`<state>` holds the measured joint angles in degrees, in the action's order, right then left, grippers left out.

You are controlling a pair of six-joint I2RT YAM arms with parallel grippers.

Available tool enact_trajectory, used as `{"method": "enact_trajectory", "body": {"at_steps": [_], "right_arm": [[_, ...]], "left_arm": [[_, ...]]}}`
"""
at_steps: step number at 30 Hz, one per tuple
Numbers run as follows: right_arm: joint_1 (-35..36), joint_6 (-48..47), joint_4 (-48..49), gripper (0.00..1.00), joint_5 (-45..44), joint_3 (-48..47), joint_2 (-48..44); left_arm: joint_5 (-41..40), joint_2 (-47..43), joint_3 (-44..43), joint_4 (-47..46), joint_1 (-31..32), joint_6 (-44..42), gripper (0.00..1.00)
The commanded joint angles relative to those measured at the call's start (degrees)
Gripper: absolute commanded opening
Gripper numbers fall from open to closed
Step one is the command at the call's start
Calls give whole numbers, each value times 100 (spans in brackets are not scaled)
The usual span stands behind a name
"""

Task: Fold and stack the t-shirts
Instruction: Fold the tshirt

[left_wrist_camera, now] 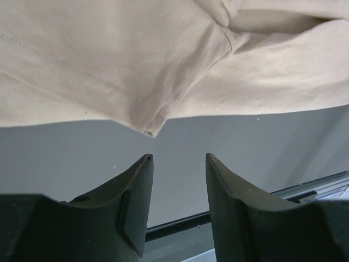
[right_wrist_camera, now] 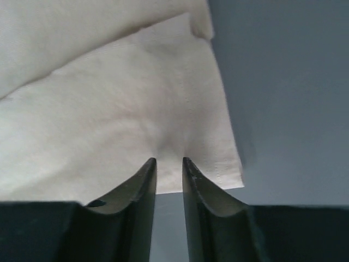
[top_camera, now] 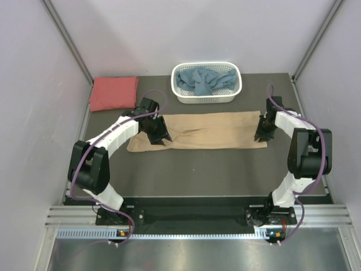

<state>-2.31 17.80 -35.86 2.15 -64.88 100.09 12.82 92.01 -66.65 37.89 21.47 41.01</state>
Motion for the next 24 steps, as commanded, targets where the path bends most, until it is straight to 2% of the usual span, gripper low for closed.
{"method": "enact_trajectory", "body": {"at_steps": [1, 9, 14, 17, 24], "right_arm": [[-235, -31, 175, 23, -328, 98, -227], [-753, 83, 308, 19, -374, 1100, -552], [-798, 109, 123, 18, -260, 1486, -1026], [-798, 83, 132, 18, -242, 1496, -1290], [-693, -84, -114, 20, 66, 767, -1290]], "left_arm": [[45, 186, -304, -115, 23, -111, 48], [63, 265, -331, -62, 6, -260, 48], [-7, 81, -296, 25, -3, -296, 47], [-104, -7, -243, 43, -12, -296, 51], [-219, 379, -331, -27, -3, -208, 58]]}}
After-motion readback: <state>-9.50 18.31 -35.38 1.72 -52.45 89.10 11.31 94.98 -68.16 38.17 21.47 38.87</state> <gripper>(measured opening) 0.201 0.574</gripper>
